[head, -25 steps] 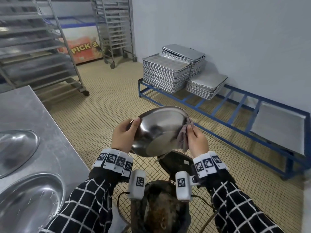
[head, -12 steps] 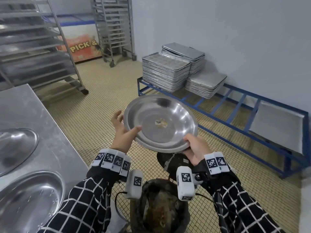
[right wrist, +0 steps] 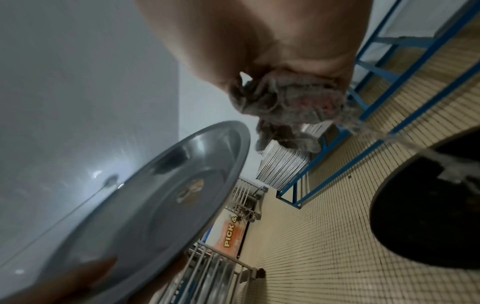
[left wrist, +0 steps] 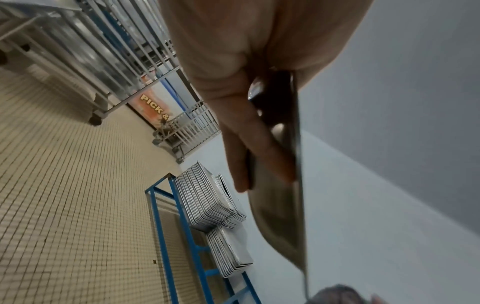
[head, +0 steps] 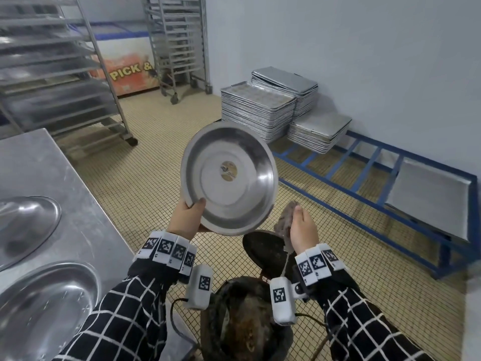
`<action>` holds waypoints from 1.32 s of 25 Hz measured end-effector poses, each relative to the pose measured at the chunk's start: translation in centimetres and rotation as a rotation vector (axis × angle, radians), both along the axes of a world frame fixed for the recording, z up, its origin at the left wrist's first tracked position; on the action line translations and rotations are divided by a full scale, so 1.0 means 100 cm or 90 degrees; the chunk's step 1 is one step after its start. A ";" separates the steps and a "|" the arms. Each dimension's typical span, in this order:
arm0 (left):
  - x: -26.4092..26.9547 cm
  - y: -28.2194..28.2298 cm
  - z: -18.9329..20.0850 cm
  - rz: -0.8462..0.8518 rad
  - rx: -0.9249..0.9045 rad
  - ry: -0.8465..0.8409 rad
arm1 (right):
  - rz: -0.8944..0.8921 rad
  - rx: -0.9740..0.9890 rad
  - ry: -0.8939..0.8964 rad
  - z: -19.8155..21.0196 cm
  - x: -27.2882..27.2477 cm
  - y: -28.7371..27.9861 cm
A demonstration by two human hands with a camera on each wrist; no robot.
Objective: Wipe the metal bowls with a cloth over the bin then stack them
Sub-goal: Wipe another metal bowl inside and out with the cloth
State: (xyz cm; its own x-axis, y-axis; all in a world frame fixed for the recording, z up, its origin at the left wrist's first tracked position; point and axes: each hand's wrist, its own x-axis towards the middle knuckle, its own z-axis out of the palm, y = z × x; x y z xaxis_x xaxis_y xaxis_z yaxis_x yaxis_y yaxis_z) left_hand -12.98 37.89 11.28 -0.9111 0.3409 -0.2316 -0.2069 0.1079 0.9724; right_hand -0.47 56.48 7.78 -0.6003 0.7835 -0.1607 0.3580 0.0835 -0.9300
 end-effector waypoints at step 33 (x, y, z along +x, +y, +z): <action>0.013 0.015 0.019 -0.079 -0.034 0.202 | 0.399 0.582 0.099 -0.015 -0.009 -0.051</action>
